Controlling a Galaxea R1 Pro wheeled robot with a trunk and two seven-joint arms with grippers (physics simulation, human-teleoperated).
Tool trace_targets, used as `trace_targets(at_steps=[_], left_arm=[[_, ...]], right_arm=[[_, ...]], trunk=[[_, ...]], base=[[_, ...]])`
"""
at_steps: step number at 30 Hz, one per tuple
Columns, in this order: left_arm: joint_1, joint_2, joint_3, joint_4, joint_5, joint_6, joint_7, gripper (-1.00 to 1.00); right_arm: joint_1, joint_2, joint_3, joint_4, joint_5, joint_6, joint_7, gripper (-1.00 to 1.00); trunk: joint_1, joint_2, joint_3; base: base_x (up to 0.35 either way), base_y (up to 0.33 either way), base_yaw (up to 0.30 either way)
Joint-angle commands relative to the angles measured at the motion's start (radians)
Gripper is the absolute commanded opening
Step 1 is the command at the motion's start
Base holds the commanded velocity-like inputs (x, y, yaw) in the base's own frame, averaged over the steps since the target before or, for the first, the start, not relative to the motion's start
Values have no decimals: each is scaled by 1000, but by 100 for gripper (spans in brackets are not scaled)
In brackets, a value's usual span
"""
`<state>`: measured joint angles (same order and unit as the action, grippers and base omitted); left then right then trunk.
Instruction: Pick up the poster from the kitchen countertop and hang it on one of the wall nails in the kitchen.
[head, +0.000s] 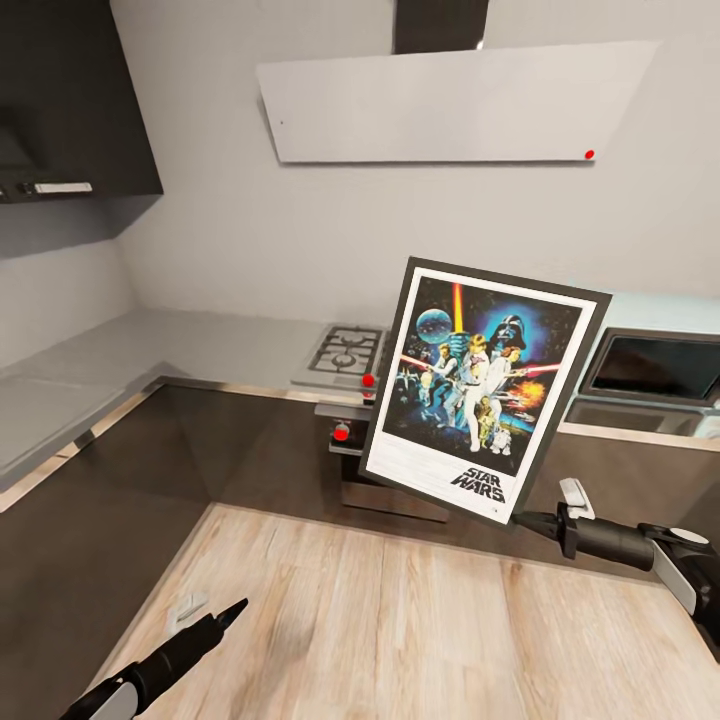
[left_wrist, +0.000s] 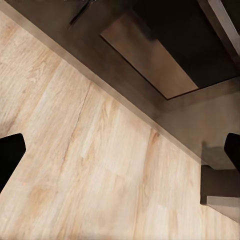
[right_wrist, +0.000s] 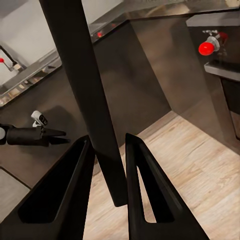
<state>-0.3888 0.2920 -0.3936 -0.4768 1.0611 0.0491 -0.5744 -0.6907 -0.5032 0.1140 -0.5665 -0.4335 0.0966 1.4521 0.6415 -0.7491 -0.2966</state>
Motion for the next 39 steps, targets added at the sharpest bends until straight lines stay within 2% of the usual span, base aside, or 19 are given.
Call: trace_targets(at_steps=[1,39], left_arm=[[-1,1,-3,0,11,5,-2,100],[-1,1,-2,0,11,5,-2,100]], right_arm=[[-1,-1,7,0,-11,12,2,-100],[-1,-1,7,0,-8,11,2,-100]], trunk=[[-4,6,2],[-149,272,121]], base=[[0,0,0],[0,0,0]])
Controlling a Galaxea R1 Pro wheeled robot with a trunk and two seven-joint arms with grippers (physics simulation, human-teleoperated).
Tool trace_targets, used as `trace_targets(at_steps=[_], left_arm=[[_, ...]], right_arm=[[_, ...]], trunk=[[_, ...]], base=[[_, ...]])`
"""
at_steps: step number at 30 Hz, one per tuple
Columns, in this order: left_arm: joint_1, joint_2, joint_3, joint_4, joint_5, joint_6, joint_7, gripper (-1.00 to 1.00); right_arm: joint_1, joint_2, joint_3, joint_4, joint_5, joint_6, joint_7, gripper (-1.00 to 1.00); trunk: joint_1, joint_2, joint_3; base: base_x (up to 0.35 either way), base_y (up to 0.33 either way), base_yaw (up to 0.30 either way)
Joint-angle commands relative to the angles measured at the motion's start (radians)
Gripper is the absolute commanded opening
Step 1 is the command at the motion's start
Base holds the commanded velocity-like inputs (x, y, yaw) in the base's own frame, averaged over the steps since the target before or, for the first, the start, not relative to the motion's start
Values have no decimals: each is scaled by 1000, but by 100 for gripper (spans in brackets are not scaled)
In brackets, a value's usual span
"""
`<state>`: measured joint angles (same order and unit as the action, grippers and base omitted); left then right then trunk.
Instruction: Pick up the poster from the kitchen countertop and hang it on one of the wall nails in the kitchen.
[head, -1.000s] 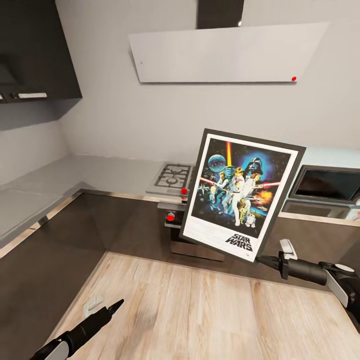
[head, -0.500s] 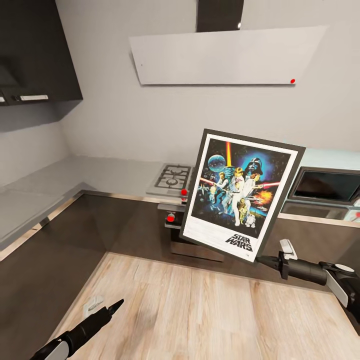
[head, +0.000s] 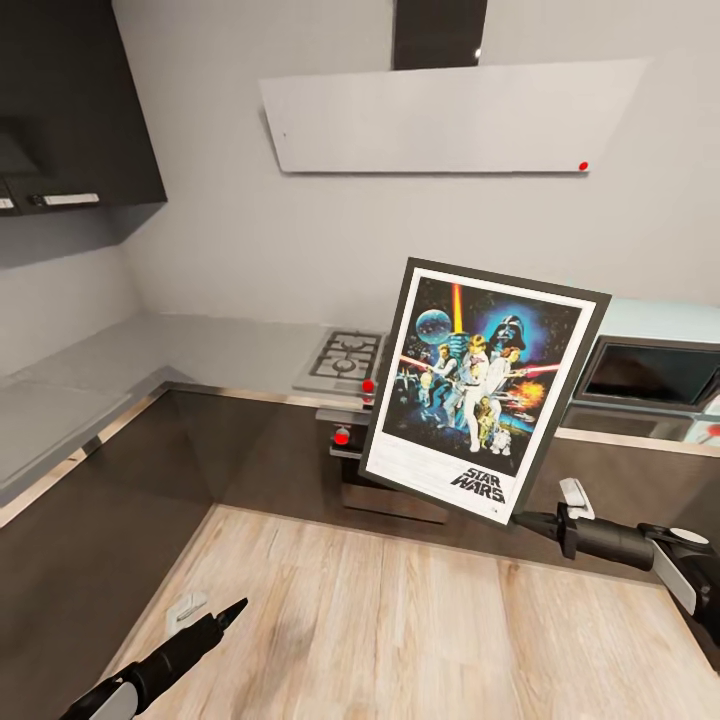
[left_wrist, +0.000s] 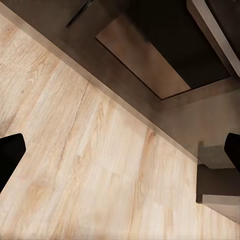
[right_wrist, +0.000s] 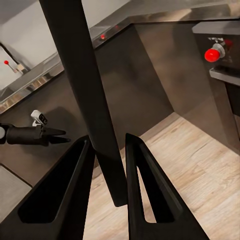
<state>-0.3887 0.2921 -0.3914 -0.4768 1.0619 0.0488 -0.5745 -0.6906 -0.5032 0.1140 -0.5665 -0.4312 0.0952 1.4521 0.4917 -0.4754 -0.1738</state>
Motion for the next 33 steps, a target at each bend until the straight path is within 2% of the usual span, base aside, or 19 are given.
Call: trace_targets(at_steps=[1,11,33], left_arm=[[-1,1,-4,0,10,5,-2,100],[-1,1,-4,0,10,5,-2,100],[-1,6,-4,0,10,5,-2,100]], right_arm=[[-1,-2,7,0,-11,12,2,-100],[-1,-2,7,0,-11,12,2,-100],[-1,-2,7,0,-11,12,2,-100]], trunk=[[-3,5,1],[-42,75,33],[-42,75,33]], base=[[0,0,0],[0,0,0],[0,0,0]])
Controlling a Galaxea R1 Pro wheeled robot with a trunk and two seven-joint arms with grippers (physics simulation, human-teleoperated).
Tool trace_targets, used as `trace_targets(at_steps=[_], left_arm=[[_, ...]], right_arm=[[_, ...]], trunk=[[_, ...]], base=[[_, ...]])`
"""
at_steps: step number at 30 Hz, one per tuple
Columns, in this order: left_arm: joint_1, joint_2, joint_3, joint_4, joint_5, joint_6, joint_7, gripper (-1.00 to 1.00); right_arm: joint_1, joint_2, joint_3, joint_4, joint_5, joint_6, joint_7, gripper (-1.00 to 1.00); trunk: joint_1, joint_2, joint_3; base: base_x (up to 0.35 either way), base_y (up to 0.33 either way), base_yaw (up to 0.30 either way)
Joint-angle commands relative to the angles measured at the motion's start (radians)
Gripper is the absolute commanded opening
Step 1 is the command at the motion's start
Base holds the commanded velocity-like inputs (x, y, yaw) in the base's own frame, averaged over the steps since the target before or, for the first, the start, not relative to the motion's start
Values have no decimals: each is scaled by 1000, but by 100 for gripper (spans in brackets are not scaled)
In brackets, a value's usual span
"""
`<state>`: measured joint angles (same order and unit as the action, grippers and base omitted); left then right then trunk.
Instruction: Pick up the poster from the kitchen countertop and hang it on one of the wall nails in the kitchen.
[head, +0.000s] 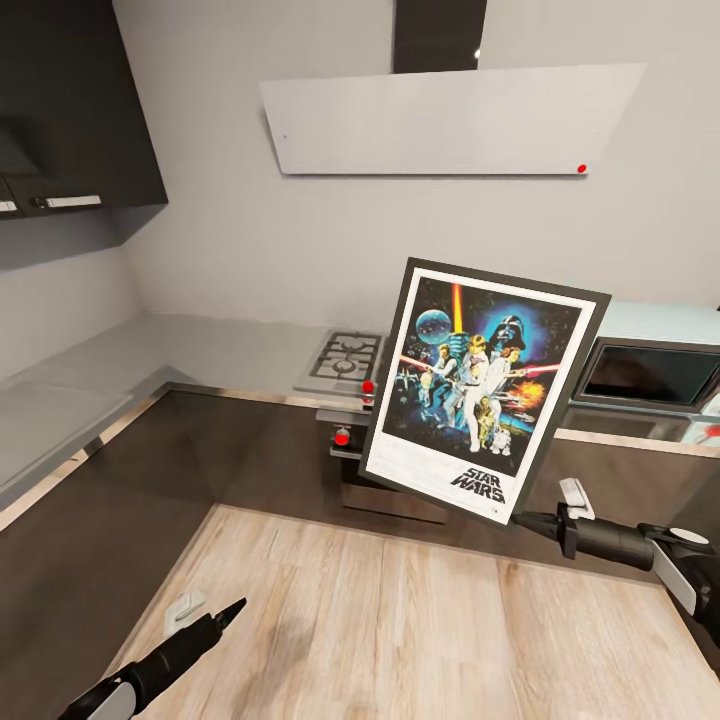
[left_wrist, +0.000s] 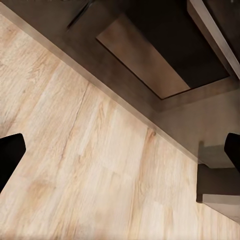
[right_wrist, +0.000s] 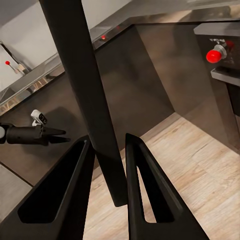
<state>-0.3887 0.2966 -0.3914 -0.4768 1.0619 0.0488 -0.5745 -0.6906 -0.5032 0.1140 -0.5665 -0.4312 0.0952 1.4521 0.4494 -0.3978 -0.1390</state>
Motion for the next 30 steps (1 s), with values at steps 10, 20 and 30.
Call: trace_targets(at_steps=[10,20,30], left_arm=[[-1,1,-2,1,11,-3,-4,100],[-1,2,-1,8,13,-9,-5,100],[-1,23,-3,13,15,-9,-42,100]], right_arm=[[-1,-2,7,-1,-15,12,3,-100],[-1,0,11,-14,-17,12,2,-100],[-1,0,13,-16,-12,12,2,-100]], trunk=[[1,-2,-2],[1,-2,-2],[1,-2,-2]], base=[[0,0,0],[-119,-72,59],[-69,-38,274]])
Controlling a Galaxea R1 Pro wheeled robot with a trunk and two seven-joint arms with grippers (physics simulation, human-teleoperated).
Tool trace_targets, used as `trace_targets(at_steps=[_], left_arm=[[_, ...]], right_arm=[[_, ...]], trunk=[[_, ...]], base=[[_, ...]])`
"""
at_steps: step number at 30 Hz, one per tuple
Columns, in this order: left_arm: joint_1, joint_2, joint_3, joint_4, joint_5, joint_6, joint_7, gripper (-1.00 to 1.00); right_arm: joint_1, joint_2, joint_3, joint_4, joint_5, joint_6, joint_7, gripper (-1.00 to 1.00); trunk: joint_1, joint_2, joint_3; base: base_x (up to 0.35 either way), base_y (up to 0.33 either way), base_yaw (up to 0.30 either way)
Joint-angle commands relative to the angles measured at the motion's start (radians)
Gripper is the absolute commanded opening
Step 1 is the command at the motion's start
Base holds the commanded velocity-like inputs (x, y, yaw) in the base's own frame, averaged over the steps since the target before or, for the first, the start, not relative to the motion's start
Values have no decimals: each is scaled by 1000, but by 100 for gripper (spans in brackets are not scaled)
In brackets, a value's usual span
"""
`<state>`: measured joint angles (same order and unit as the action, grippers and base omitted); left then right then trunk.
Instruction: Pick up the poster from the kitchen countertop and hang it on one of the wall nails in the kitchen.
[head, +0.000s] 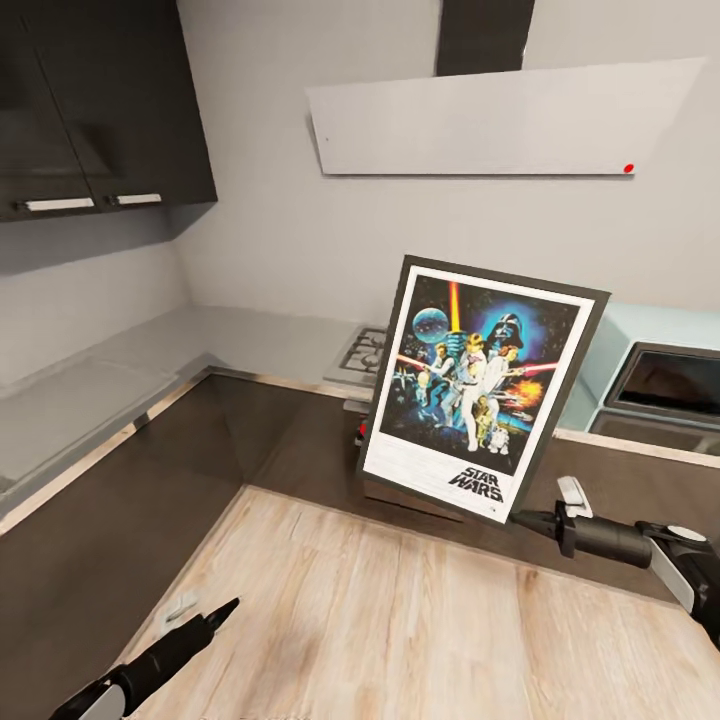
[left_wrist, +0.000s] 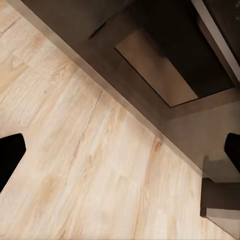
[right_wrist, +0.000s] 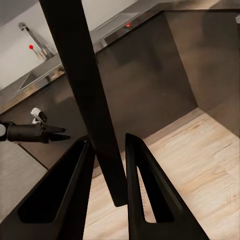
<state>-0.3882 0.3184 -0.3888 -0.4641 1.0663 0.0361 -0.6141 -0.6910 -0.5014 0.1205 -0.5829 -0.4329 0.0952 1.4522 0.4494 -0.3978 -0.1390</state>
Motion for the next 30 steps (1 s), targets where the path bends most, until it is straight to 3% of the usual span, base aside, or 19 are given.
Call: trace_targets(at_steps=[1,10,19,20,21,27,30], left_arm=[[-1,2,-5,1,10,4,-3,100],[-1,5,-5,1,11,3,-4,100],[-1,4,-5,1,10,2,-4,100],[-1,4,-5,1,10,2,-5,100],[-1,5,-5,1,11,2,-5,100],[-1,5,-5,1,10,2,-6,100],[-1,5,-5,1,10,2,-6,100]], right_arm=[[-1,-1,7,0,-11,12,2,-100],[-1,0,7,0,-10,11,2,-100],[-1,3,9,-23,-8,8,0,-100],[-1,11,9,-48,-7,10,-2,-100],[-1,28,10,-134,-5,28,-16,-100],[-1,40,10,-223,-5,135,-101,-100],[-1,47,11,-317,-4,206,-135,-100]], trunk=[[1,-2,-2],[1,-2,-2],[1,-2,-2],[1,-2,-2],[1,-2,-2],[1,-2,-2],[1,-2,-2]], base=[[-52,-3,237],[-259,-1,75],[-175,0,239],[-27,0,286],[-7,0,291],[-3,0,292],[-1,0,293]])
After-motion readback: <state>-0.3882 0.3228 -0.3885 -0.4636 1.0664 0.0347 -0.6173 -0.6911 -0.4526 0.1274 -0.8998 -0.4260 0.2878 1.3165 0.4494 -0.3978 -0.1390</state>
